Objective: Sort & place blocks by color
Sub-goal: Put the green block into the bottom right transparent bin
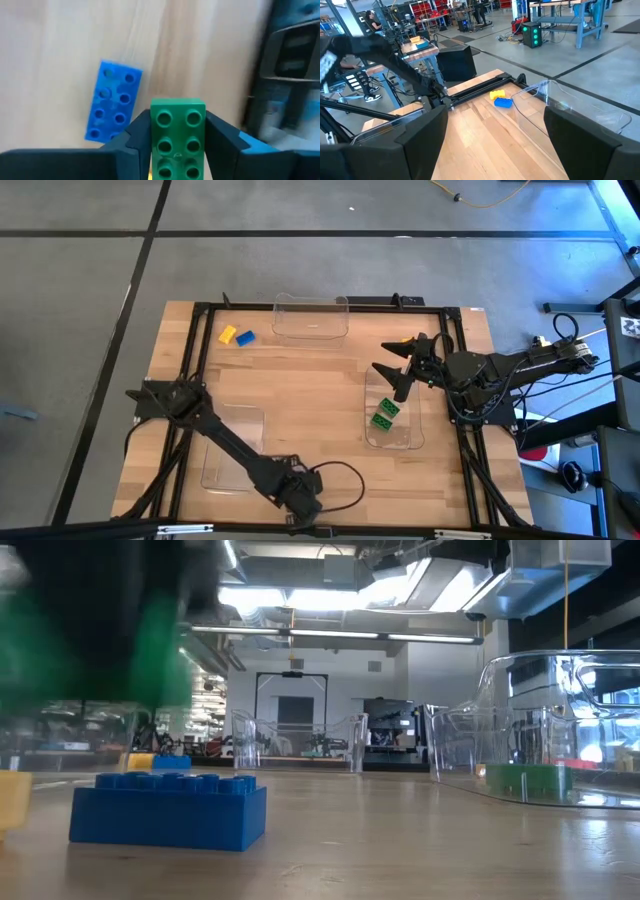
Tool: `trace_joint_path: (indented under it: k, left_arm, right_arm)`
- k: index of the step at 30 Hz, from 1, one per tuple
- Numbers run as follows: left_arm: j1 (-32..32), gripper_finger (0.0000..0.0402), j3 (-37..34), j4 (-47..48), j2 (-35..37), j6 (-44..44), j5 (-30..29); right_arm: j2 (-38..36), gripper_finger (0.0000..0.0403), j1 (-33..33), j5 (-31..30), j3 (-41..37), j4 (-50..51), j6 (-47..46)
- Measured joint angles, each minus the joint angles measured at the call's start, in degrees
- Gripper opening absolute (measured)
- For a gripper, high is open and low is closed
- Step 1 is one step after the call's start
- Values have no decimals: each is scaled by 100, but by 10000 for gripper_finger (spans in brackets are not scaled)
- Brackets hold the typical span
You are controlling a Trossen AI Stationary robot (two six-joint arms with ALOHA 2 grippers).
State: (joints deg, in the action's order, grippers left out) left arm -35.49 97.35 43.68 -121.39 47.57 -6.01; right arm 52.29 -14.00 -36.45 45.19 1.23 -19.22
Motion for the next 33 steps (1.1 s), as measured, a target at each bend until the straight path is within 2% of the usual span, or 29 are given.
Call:
trace_joint_path:
  k: [4, 8, 12, 15, 18, 23, 26, 29, 31, 33]
  left_arm:
    - [198, 126, 6, 127, 657, -437, -185]
    - [522, 126, 10, 193, 1535, -958, -846]
    - [989, 126, 13, 231, 2296, -1829, -1658]
    - [1521, 126, -35, 139, 2797, -2689, -1787]
    - [2198, 126, -516, -396, 3333, -3429, -1224]
    - [3356, 126, -2275, -2904, 4286, -3893, 607]
    - [3943, 126, -3401, -4748, 4694, -3668, 1388]
    - [4351, 126, -4257, -6632, 4763, -3047, 1920]
    - [4499, 126, -4636, -7554, 4757, -2671, 2172]
    - [4539, 126, -4862, -8087, 4748, -2473, 2172]
  right_arm:
    - [0, 332, 0, 4, 0, 2, 4]
    - [-2, 332, 0, 84, 0, 3, 0]
    - [-2, 332, -2, 472, 0, 22, 2]
    - [-2, 332, -1, 761, 0, 43, 9]
    - [-1, 332, -1, 1101, 0, 34, 7]
    - [0, 332, -2, 1606, 0, -38, 7]
    - [7, 332, -2, 1665, 0, -63, 2]
    - [15, 332, -2, 1664, 0, -63, -194]
    - [15, 332, -2, 1663, 0, -67, -489]
    - [15, 332, -2, 1664, 0, -71, -663]
